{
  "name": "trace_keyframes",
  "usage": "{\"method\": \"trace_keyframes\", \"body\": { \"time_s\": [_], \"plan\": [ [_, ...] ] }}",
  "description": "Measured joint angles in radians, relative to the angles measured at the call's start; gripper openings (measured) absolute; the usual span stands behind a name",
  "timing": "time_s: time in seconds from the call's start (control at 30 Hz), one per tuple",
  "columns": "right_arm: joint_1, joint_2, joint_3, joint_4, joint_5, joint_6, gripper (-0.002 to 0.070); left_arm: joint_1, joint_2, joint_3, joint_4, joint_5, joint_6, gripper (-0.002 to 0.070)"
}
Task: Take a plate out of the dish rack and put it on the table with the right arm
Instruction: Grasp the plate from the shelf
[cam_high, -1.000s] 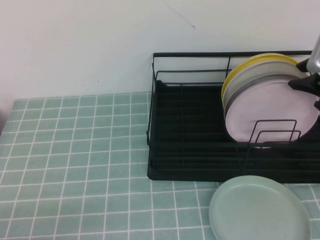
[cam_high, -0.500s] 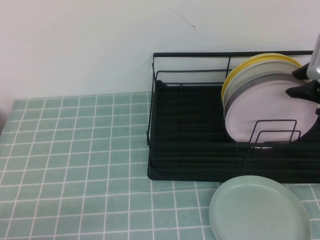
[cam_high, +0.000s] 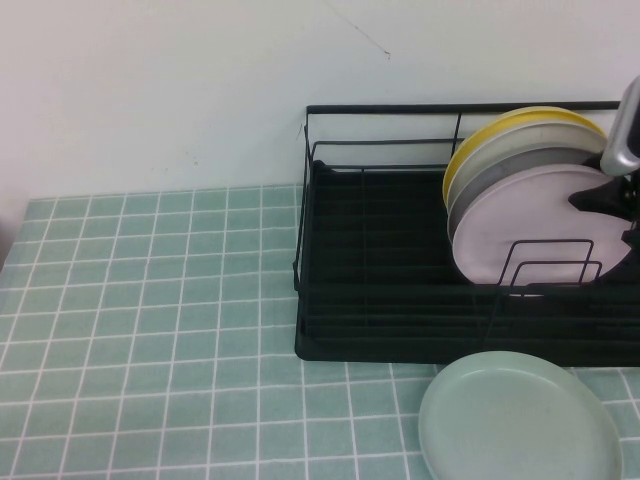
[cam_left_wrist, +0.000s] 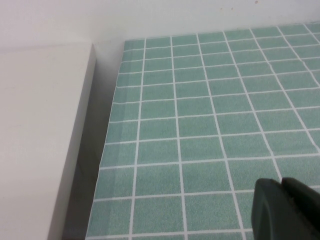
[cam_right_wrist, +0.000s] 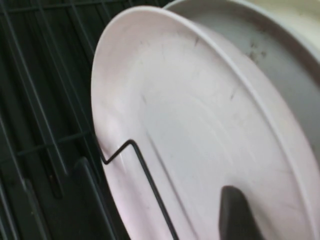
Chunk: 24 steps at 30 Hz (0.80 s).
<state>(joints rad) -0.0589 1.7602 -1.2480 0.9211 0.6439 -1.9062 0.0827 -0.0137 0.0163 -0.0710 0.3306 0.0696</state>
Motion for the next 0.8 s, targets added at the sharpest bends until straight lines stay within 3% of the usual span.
{"method": "trace_keyframes", "body": {
  "time_s": [0.23,0.53,0.8],
  "plan": [
    [0.0,0.001,0.0,-0.001,-0.025,-0.005,0.0118,0.0,0.0,0.0,0.0,0.0,0.0,-0.0003],
    [0.0,-0.01,0.0,-0.015,-0.034,0.024,0.0115,0.0,0.0,0.0,0.0,0.0,0.0,-0.0003],
    [0.0,-0.173,0.0,-0.062,-0.027,0.118,0.0115,0.0,0.0,0.0,0.0,0.0,0.0,-0.0003]
  ]
}}
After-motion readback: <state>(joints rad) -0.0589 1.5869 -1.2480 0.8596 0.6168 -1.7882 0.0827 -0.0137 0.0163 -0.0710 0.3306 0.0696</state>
